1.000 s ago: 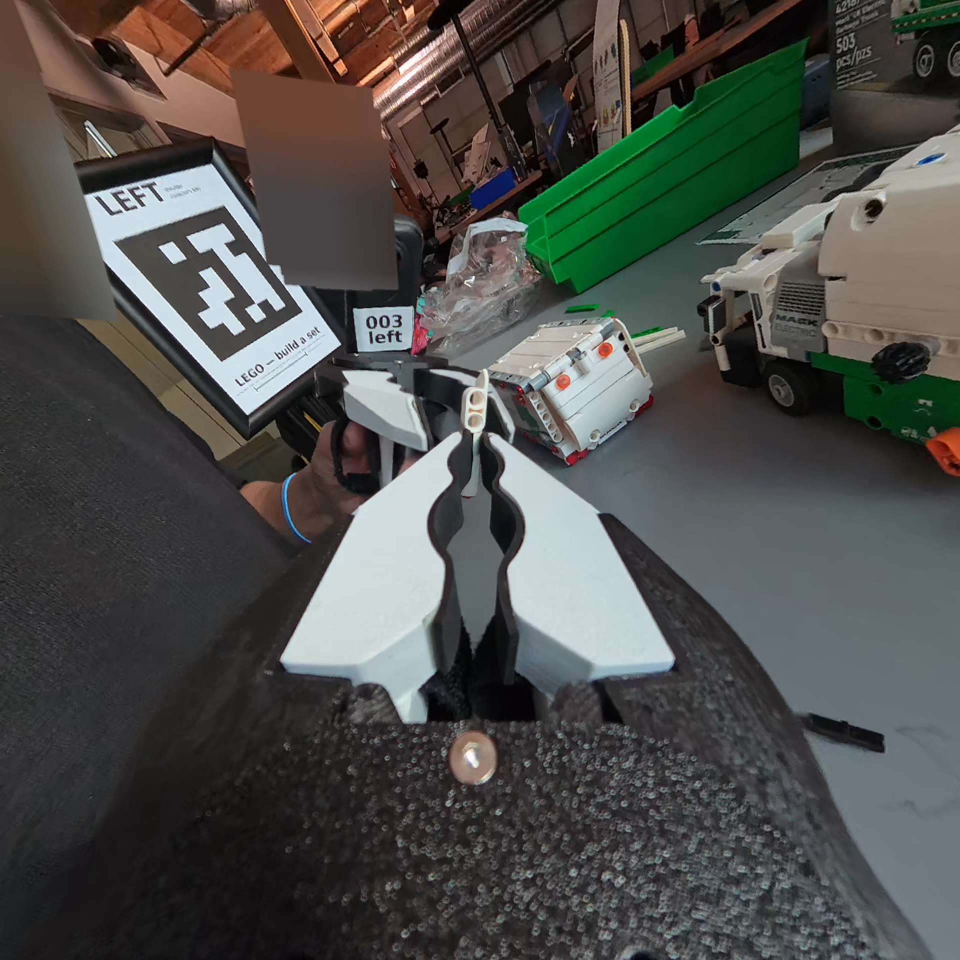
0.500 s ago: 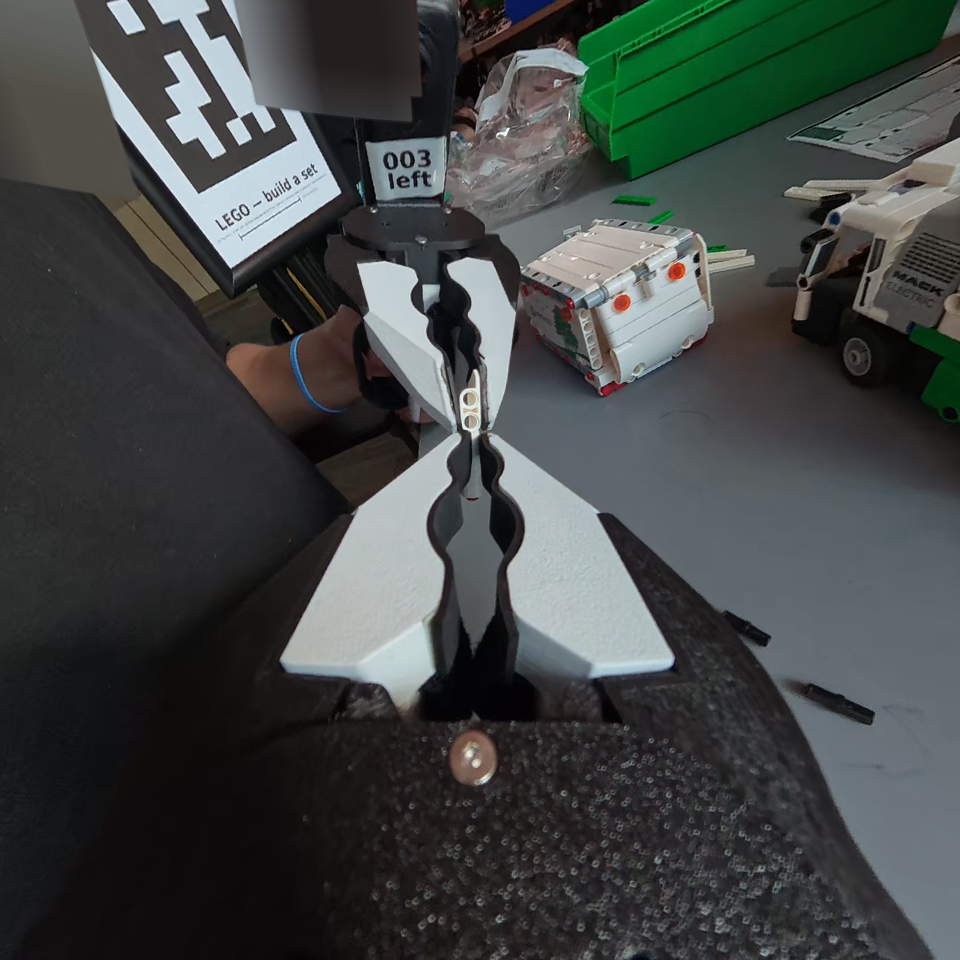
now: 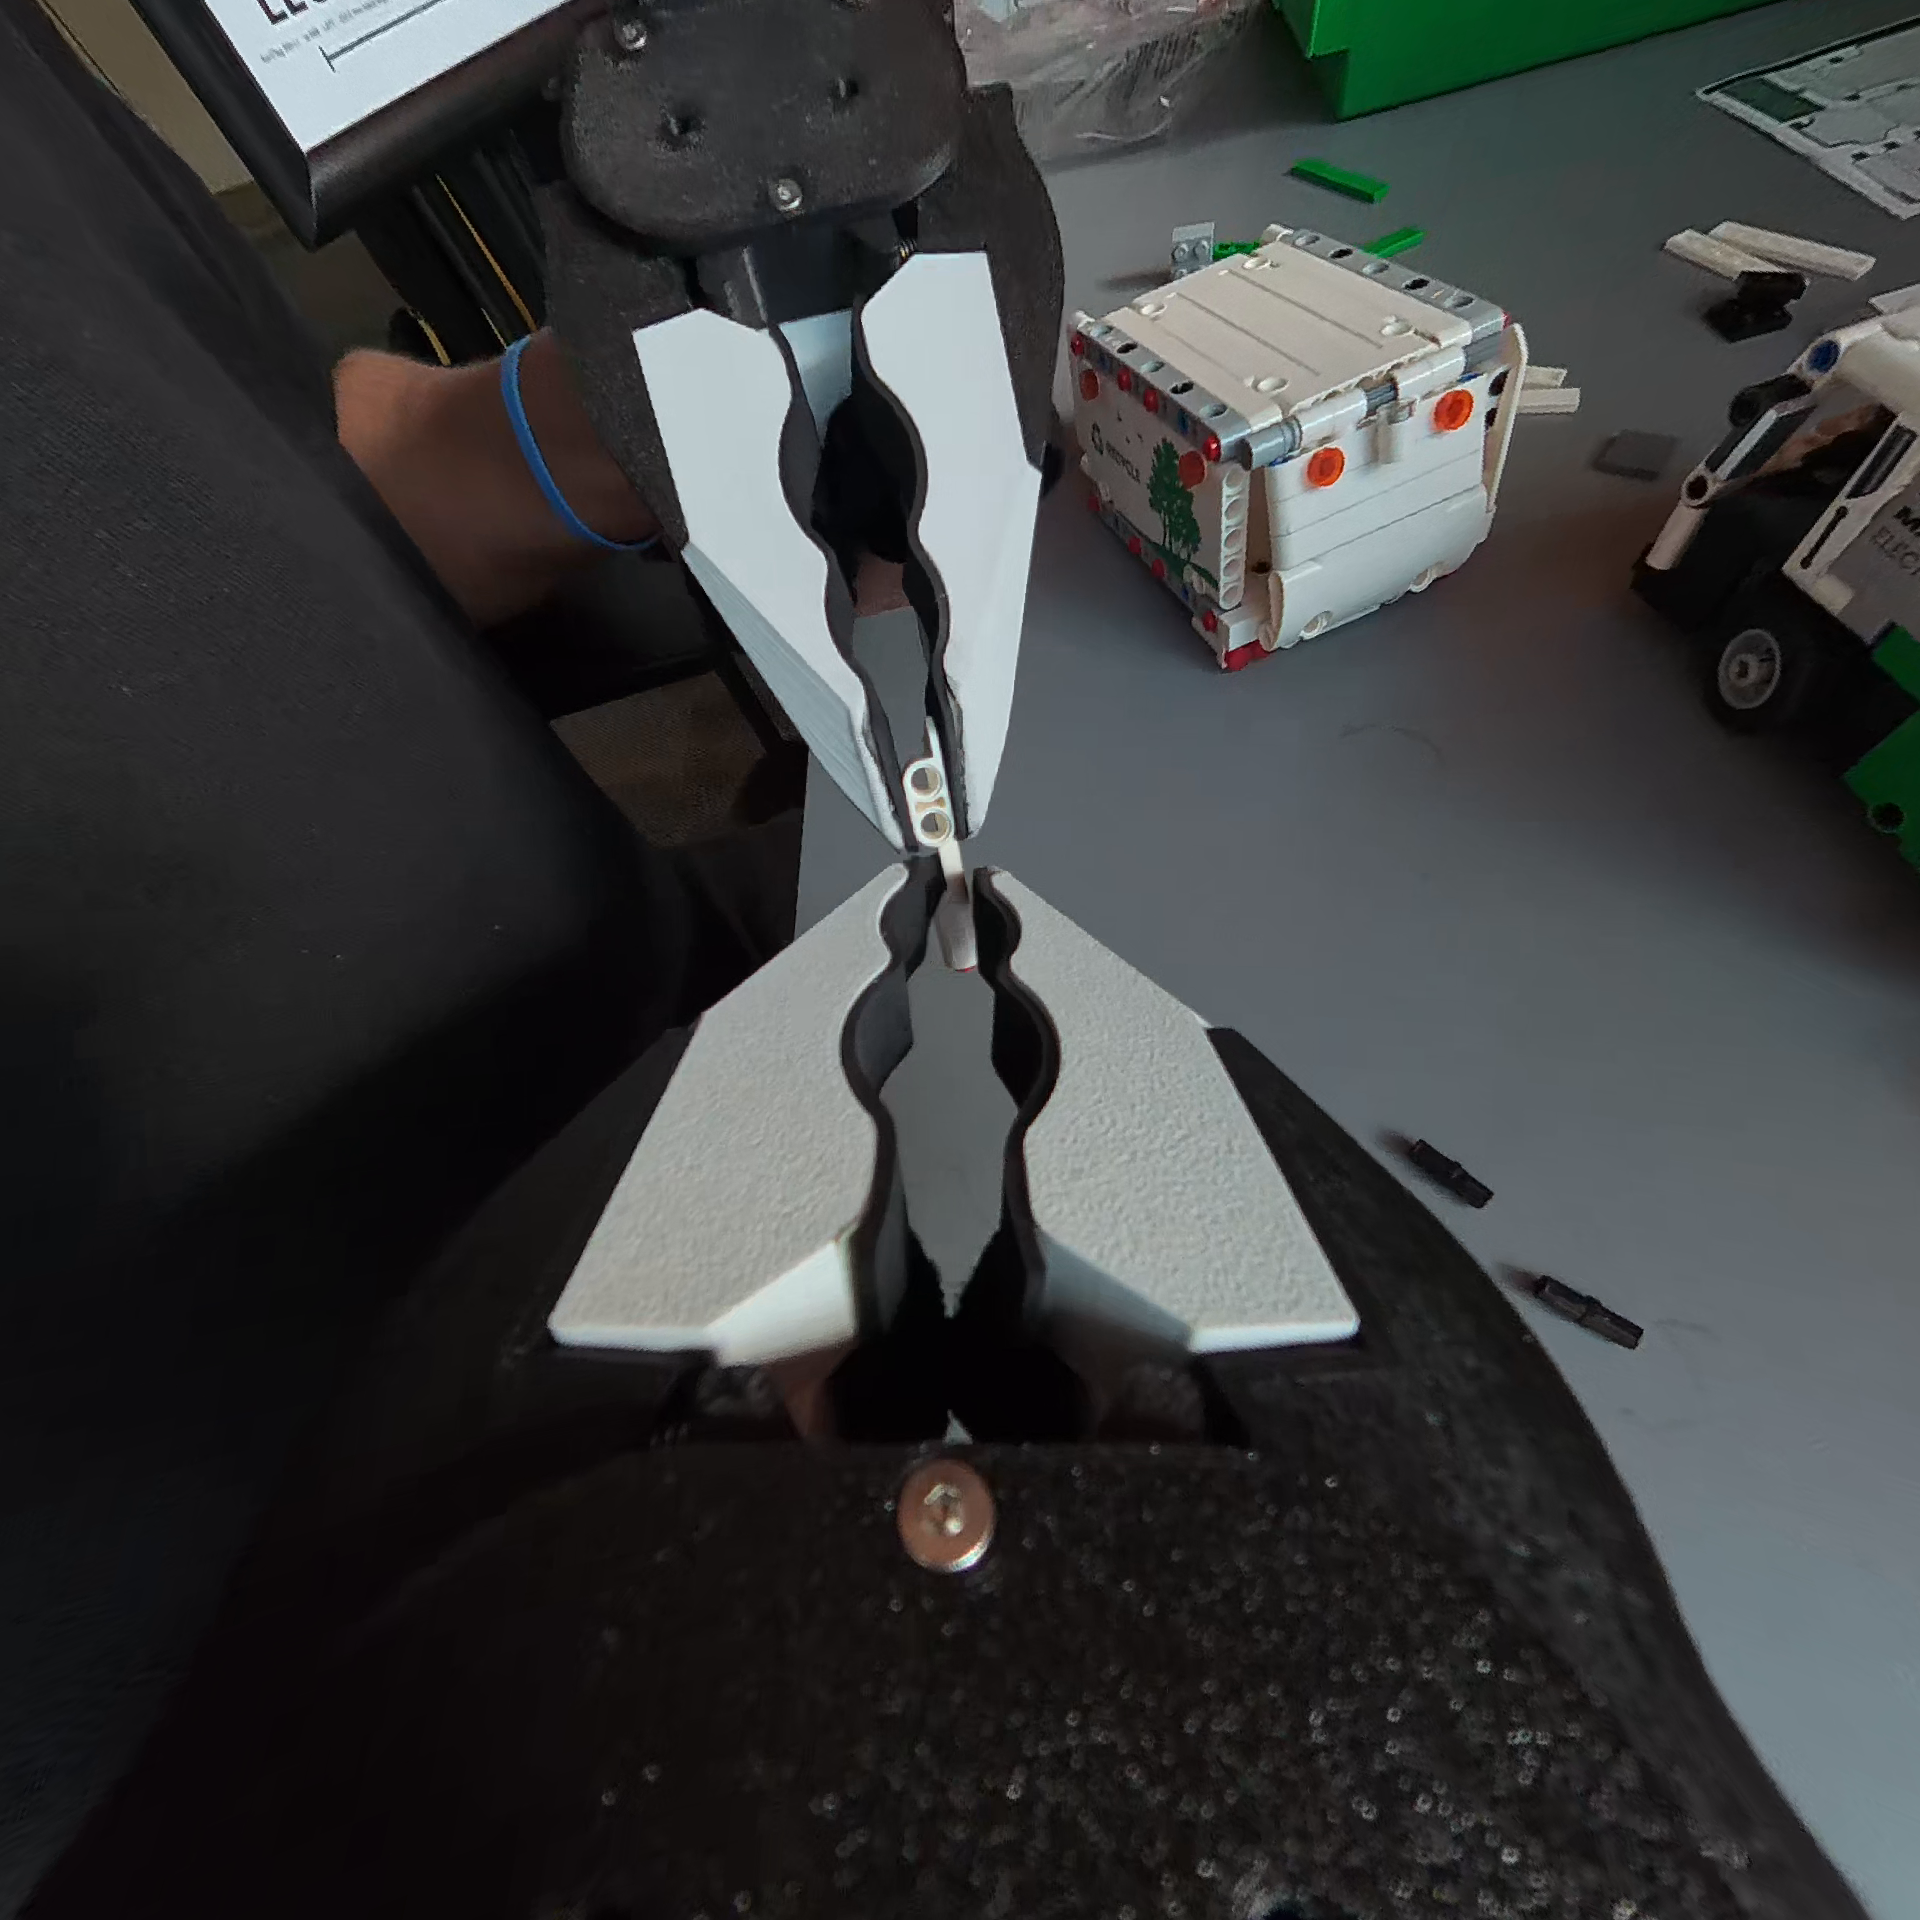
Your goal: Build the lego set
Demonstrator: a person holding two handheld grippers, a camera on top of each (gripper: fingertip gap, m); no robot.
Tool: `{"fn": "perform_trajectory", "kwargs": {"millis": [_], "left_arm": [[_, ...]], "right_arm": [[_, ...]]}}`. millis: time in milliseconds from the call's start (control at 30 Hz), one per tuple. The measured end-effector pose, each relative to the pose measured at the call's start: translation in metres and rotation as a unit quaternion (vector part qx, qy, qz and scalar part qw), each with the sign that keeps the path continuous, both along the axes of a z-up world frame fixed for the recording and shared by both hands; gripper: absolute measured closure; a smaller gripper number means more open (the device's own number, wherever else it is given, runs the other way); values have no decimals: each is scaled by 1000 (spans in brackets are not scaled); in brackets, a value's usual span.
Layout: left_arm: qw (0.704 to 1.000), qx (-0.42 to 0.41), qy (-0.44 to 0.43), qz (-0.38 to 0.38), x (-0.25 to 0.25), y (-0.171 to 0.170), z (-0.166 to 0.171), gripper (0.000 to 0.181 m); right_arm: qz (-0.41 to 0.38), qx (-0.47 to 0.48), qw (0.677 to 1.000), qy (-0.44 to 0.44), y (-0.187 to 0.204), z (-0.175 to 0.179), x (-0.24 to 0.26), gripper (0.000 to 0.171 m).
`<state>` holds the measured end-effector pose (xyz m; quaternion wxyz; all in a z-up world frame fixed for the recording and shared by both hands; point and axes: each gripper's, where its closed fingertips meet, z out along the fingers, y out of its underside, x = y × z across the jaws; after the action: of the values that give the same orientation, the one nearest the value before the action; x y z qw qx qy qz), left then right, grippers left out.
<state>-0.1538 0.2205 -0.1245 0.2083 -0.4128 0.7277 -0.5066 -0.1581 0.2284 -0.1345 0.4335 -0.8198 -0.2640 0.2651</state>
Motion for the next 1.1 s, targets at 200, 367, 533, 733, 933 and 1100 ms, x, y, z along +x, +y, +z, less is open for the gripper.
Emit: {"fn": "perform_trajectory", "kwargs": {"millis": [200,367,533,733,933,1100], "left_arm": [[996,58,-35,51,3,17,-5,175],[995,43,-59,67,5,21,-10,175],[995,45,-61,61,6,20,-10,175],[995,62,-58,58,6,18,-14,175],[996,51,-53,57,6,19,-14,175],[995,58,-52,55,6,18,-15,175]], "right_arm": [[-90,5,995,-50,2,-14,59,158],[-111,-2,985,-135,10,-41,104,159],[-16,26,989,-148,19,-40,104,159],[84,16,982,-167,25,-55,100,160],[101,21,973,-207,30,-52,103,167],[102,-119,944,-289,2,-34,130,167]]}}
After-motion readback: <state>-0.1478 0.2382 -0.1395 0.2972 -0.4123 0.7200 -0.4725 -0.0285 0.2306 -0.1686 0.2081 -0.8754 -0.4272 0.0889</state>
